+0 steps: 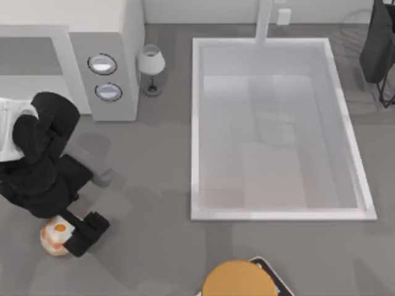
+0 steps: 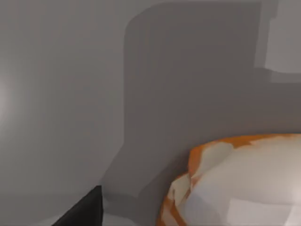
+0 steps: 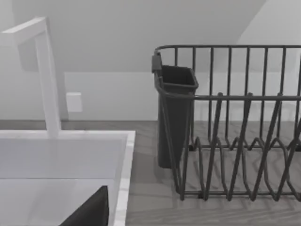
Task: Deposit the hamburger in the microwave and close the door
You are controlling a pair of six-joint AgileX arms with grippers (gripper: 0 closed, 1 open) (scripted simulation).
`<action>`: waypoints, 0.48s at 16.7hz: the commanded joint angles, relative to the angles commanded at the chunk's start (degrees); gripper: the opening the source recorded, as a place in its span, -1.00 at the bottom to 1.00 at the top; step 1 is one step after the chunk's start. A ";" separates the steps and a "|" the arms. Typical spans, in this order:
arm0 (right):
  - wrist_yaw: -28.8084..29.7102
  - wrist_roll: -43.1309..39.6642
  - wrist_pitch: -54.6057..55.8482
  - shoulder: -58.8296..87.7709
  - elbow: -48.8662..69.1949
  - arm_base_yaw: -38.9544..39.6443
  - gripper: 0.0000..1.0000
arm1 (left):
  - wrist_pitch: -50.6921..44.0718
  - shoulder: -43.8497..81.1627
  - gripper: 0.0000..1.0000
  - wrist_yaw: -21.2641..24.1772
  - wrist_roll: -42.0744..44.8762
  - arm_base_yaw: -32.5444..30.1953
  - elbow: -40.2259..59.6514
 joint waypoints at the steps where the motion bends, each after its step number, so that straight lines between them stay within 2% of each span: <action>1: 0.00 0.00 0.00 0.00 0.00 0.00 1.00 | 0.00 0.00 -1.00 0.00 0.00 0.00 0.00; 2: 0.00 0.00 0.00 0.00 0.00 0.00 1.00 | -3.51 -3.82 -1.00 0.86 -0.01 0.16 1.62; 5: 0.00 0.00 0.00 0.00 0.00 0.00 1.00 | -5.80 -4.55 -1.00 0.86 0.04 0.08 3.56; 8: 0.00 0.00 0.00 0.00 0.00 0.00 1.00 | -13.50 -7.21 -1.00 0.86 -0.17 0.14 8.12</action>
